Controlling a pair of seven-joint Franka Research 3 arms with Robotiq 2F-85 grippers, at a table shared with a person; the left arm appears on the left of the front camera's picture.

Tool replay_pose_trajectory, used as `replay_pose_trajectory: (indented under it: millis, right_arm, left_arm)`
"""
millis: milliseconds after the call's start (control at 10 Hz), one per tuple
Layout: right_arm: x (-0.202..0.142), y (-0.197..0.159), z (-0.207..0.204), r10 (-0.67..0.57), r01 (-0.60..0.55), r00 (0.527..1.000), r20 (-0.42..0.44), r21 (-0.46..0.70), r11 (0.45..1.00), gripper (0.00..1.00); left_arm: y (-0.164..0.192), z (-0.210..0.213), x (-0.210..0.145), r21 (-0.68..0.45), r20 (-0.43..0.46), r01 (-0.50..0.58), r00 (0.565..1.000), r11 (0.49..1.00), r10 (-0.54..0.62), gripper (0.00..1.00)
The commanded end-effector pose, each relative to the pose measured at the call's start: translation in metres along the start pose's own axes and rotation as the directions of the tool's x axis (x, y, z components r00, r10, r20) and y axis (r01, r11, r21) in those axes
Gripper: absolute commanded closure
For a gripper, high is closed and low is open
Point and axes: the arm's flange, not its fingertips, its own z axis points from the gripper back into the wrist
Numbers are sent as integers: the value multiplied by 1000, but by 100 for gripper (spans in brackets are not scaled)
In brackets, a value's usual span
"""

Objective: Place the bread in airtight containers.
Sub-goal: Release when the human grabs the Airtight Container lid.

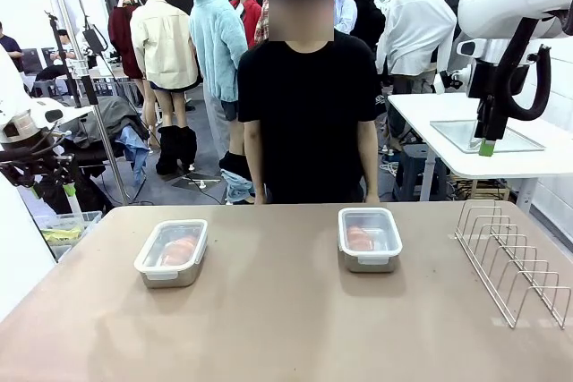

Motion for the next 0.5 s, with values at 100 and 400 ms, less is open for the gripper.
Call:
replay_pose_trajectory:
  millis: [100,400]
  right_arm:
    - [2,-2,1,-10,10,1000,-19,7,1000,0]
    - [2,-2,1,-10,10,1000,-19,7,1000,0]
  left_arm:
    - [-1,1,0,20,2,-15,1000,1000,15,33]
    - [-1,1,0,20,2,-15,1000,1000,15,33]
